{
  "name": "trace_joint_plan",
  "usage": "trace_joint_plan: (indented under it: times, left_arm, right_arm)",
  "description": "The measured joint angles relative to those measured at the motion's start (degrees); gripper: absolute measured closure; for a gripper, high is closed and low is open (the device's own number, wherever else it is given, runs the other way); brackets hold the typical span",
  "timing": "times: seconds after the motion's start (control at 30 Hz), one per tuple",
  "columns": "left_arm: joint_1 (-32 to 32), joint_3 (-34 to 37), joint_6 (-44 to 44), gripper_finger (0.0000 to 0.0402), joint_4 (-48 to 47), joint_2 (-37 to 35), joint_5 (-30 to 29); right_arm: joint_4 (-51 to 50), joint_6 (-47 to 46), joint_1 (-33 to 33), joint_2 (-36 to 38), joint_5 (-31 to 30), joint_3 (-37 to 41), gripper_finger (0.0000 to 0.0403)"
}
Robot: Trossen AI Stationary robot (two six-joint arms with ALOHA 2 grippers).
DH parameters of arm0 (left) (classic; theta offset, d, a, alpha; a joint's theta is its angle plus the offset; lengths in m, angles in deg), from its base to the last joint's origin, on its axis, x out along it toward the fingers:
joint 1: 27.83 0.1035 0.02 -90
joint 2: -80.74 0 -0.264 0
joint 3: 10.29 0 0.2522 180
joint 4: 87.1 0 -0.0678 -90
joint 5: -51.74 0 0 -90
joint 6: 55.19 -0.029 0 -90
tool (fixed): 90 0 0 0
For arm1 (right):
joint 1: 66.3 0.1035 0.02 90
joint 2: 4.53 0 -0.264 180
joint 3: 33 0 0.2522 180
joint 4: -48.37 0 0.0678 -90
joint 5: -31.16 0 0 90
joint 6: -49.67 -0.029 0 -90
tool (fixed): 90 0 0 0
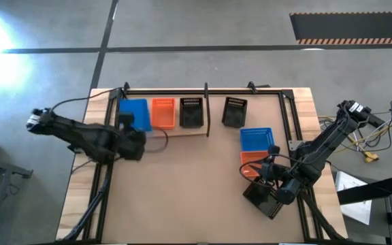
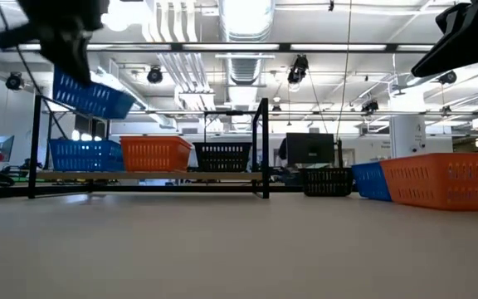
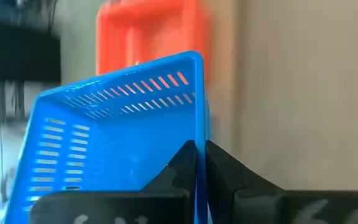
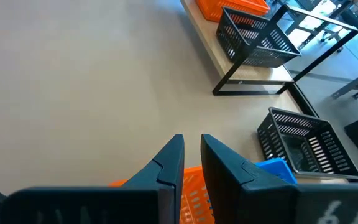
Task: Stack baskets on shelf by color
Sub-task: Stack the bottom blue basket on top of the other blue basket on the shelf
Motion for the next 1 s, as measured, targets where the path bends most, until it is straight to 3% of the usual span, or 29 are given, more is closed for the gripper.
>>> trace_joint_plan:
  times: [0.1, 0.33, 0.5, 0.67, 1.0]
  left_arm:
    - [4.9, 4.8, -1.4, 0.0401, 1.5, -4.2, -1.5]
    - [12.2, 11.9, -16.2, 0.0401, 12.4, -6.6, -3.4]
    - [15.9, 12.6, -17.0, 0.0401, 13.2, -3.5, -3.2]
    - [17.9, 12.5, -20.1, 0.0402, 14.7, -1.2, 1.0]
    - [21.4, 12.5, -25.9, 0.0401, 19.0, -2.2, 5.4]
  right_arm:
    - [0.5, 0.1, 0.0, 0.0, -0.4, 0.0, 0.0355]
    - [1.5, 0.9, 0.0, 0.0, -1.5, 0.0, 0.0355]
    - [1.7, 0.9, 0.0, 0.0, -1.5, 0.0, 0.0355]
    - [1.7, 1.0, 0.0, 0.0, -1.5, 0.0, 0.0355]
    - [1.7, 1.0, 0.0, 0.0, -1.5, 0.0, 0.0355]
